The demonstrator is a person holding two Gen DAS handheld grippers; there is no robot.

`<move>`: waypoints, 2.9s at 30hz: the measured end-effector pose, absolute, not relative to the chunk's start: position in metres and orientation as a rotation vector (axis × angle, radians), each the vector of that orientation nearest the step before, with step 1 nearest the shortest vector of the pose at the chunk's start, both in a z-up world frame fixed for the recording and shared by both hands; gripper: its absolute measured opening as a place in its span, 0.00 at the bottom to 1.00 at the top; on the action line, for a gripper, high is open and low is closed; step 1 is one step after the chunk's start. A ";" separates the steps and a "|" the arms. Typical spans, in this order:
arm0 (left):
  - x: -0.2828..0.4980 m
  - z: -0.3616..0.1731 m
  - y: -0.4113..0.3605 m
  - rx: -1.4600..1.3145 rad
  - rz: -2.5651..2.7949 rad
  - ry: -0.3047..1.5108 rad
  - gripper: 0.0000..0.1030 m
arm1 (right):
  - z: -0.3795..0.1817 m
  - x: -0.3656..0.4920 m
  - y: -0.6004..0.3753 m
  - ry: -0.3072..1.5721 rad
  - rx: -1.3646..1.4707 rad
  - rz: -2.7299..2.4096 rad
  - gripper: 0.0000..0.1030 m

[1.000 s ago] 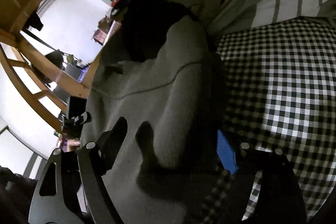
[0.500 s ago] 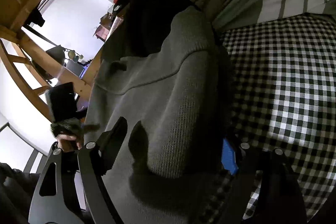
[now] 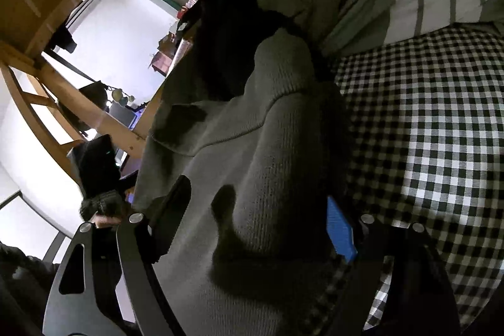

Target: Fold large clothes

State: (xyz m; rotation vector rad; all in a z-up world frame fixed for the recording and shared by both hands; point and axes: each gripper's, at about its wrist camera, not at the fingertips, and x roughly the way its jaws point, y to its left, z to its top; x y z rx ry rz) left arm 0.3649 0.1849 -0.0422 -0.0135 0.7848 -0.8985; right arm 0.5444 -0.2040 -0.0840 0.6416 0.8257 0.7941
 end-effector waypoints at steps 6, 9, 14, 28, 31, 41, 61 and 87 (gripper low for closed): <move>0.346 -0.050 0.136 0.354 -0.847 0.776 0.91 | -0.074 0.539 -0.205 0.787 0.662 0.828 0.78; 0.341 -0.045 0.136 0.365 -0.843 0.762 0.91 | -0.049 0.536 -0.193 0.791 0.539 0.852 0.78; 0.346 -0.056 0.139 0.257 -0.873 0.796 0.91 | -0.017 0.536 -0.166 0.789 0.320 0.748 0.76; 0.342 -0.076 0.128 0.249 -0.877 0.788 0.91 | -0.009 0.592 -0.106 1.119 0.422 0.776 0.40; 0.343 -0.077 0.131 0.223 -0.873 0.807 0.91 | -0.030 0.622 -0.076 1.220 0.455 0.838 0.05; 0.346 -0.084 0.159 0.027 -0.882 0.805 0.91 | 0.021 0.621 -0.050 1.222 0.338 0.896 0.57; 0.343 -0.047 0.202 -0.105 -0.580 0.693 0.92 | 0.018 0.664 0.011 1.243 0.388 0.903 0.14; 0.389 -0.063 0.191 -0.114 -0.288 0.795 0.93 | -0.049 0.564 -0.141 1.090 0.062 0.394 0.96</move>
